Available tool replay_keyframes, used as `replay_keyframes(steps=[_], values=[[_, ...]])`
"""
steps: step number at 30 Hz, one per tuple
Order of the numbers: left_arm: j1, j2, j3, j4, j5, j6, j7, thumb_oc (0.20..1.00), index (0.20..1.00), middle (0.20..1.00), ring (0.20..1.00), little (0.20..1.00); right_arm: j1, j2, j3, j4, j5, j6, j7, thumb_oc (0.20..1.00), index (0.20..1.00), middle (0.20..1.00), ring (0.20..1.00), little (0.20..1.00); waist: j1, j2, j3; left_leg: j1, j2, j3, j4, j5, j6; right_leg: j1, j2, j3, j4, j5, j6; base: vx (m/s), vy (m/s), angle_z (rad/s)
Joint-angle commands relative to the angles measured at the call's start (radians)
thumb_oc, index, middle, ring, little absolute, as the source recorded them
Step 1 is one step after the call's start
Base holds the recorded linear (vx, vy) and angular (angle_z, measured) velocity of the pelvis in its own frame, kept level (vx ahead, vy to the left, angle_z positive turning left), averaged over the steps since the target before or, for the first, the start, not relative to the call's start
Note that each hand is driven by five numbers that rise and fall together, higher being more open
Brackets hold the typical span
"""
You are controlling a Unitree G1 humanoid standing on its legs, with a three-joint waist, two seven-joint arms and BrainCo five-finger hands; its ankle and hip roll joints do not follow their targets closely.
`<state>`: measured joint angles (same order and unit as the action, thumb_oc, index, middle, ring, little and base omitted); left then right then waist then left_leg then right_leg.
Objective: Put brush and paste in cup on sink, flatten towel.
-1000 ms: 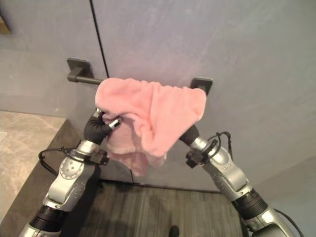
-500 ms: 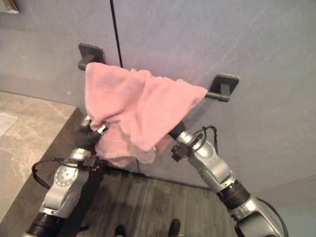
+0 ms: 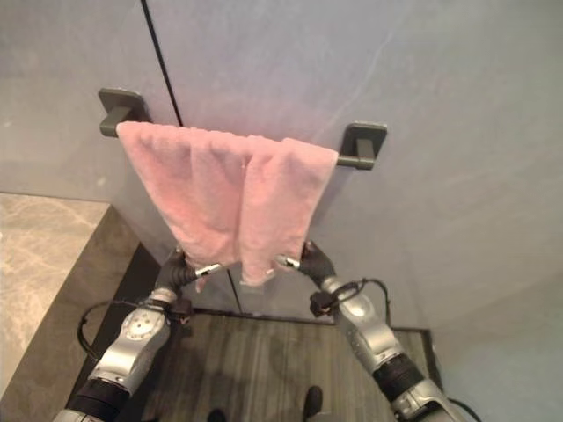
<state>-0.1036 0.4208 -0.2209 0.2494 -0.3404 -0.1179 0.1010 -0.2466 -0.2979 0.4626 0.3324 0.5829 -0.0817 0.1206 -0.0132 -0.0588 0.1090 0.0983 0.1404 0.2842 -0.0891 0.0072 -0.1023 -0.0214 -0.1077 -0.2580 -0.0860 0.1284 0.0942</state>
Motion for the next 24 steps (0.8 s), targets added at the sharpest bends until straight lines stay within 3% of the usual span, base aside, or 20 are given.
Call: replay_keyframes(steps=[1, 5, 8, 9, 10, 11, 12, 15, 16, 19, 23, 24], values=[[-0.01, -0.006, -0.029, 0.083, 0.077, -0.011, -0.008, 1.0, 1.0, 1.0, 1.0, 1.0, 0.007, 0.063, -0.024, 0.129, 0.005, -0.015, -0.01, 1.0, 1.0, 1.0, 1.0, 1.0, -0.002, 0.007, -0.065, -0.001, -0.04, -0.02, 0.046, -0.025, 0.035, 0.074, -0.092, -0.001, 0.044, -0.067, 0.088, 0.0, 0.0, 0.0], [0.012, -0.002, -0.005, 0.116, 0.134, 0.001, 0.009, 1.0, 1.0, 1.0, 1.0, 1.0, 0.01, 0.041, -0.041, 0.192, -0.124, -0.006, -0.049, 1.0, 1.0, 1.0, 1.0, 1.0, -0.002, 0.017, -0.069, 0.005, -0.039, -0.018, 0.05, -0.026, 0.034, 0.083, -0.091, 0.0, 0.04, -0.07, 0.084, 0.0, 0.0, 0.0], [0.054, 0.015, 0.047, 0.098, 0.218, 0.004, 0.021, 1.0, 1.0, 1.0, 1.0, 1.0, 0.043, -0.018, -0.096, 0.112, -0.163, -0.013, -0.062, 1.0, 1.0, 1.0, 1.0, 1.0, -0.007, 0.024, -0.072, 0.01, -0.04, -0.014, 0.046, -0.024, 0.033, 0.085, -0.091, 0.003, 0.035, -0.069, 0.085, 0.0, 0.0, 0.0], [0.098, 0.049, 0.108, 0.052, 0.291, 0.003, 0.026, 1.0, 1.0, 1.0, 1.0, 1.0, 0.094, -0.076, -0.156, -0.003, -0.228, -0.033, -0.06, 1.0, 1.0, 1.0, 1.0, 1.0, -0.013, 0.029, -0.071, 0.019, -0.039, -0.012, 0.042, -0.026, 0.032, 0.089, -0.09, 0.005, 0.034, -0.07, 0.088, 0.0, 0.0, 0.0], [0.099, 0.049, 0.109, 0.051, 0.291, 0.004, 0.026, 1.0, 1.0, 1.0, 1.0, 1.0, 0.096, -0.076, -0.156, -0.005, -0.229, -0.032, -0.06, 1.0, 1.0, 1.0, 1.0, 1.0, -0.013, 0.028, -0.074, 0.014, -0.04, -0.011, 0.042, -0.023, 0.032, 0.085, -0.091, 0.006, 0.033, -0.068, 0.087, 0.0, 0.0, 0.0], [0.146, 0.102, 0.168, -0.027, 0.398, -0.02, 0.024, 1.0, 1.0, 1.0, 1.0, 1.0, 0.145, -0.159, -0.244, -0.159, -0.324, -0.059, -0.065, 1.0, 1.0, 1.0, 1.0, 1.0, -0.019, 0.031, -0.077, 0.018, -0.039, -0.011, 0.036, -0.022, 0.031, 0.087, -0.09, 0.006, 0.032, -0.069, 0.089, 0.0, 0.0, 0.0], [0.146, 0.102, 0.167, -0.027, 0.398, -0.02, 0.024, 1.0, 1.0, 1.0, 1.0, 1.0, 0.146, -0.159, -0.244, -0.159, -0.324, -0.059, -0.065, 1.0, 1.0, 1.0, 1.0, 1.0, -0.019, 0.031, -0.078, 0.017, -0.039, -0.011, 0.036, -0.022, 0.031, 0.085, -0.09, 0.006, 0.032, -0.069, 0.089, 0.0, 0.0, 0.0], [0.225, 0.189, 0.314, -0.201, 0.535, -0.088, 0.077, 1.0, 1.0, 1.0, 1.0, 1.0, 0.214, -0.268, -0.439, -0.388, -0.484, -0.13, -0.12, 1.0, 1.0, 1.0, 1.0, 1.0, -0.03, 0.034, -0.086, 0.028, -0.036, -0.01, 0.024, -0.025, 0.027, 0.095, -0.089, 0.005, 0.023, -0.072, 0.095, 0.01, -0.001, 0.0], [0.228, 0.189, 0.316, -0.205, 0.535, -0.087, 0.076, 1.0, 1.0, 1.0, 1.0, 1.0, 0.216, -0.267, -0.44, -0.391, -0.484, -0.128, -0.12, 1.0, 1.0, 1.0, 1.0, 1.0, -0.029, 0.033, -0.089, 0.023, -0.037, -0.009, 0.024, -0.02, 0.028, 0.09, -0.089, 0.005, 0.022, -0.068, 0.093, 0.0, 0.0, 0.0], [0.251, 0.186, 0.449, -0.342, 0.527, -0.131, 0.164, 1.0, 1.0, 1.0, 1.0, 1.0, 0.217, -0.24, -0.571, -0.538, -0.441, -0.19, -0.17, 1.0, 1.0, 1.0, 1.0, 1.0, -0.03, 0.032, -0.09, 0.028, -0.034, -0.011, 0.011, -0.018, 0.025, 0.091, -0.086, 0.002, 0.018, -0.068, 0.096, -0.02, -0.002, 0.0], [0.167, 0.174, 0.485, -0.46, 0.542, -0.181, 0.263, 1.0, 1.0, 1.0, 1.0, 1.0, 0.128, -0.22, -0.561, -0.646, -0.431, -0.237, -0.202, 1.0, 1.0, 1.0, 1.0, 1.0, -0.031, 0.023, -0.095, 0.02, -0.031, -0.015, 0.005, -0.01, 0.022, 0.088, -0.086, 0.002, 0.013, -0.06, 0.093, -0.04, -0.007, 0.0], [0.11, 0.137, 0.464, -0.518, 0.474, -0.227, 0.279, 1.0, 1.0, 1.0, 1.0, 1.0, 0.073, -0.216, -0.532, -0.687, -0.435, -0.253, -0.208, 1.0, 1.0, 1.0, 1.0, 1.0, -0.031, 0.018, -0.099, 0.017, -0.031, -0.018, 0.003, -0.008, 0.022, 0.086, -0.087, 0.001, 0.01, -0.057, 0.092, -0.03, -0.009, 0.02]])
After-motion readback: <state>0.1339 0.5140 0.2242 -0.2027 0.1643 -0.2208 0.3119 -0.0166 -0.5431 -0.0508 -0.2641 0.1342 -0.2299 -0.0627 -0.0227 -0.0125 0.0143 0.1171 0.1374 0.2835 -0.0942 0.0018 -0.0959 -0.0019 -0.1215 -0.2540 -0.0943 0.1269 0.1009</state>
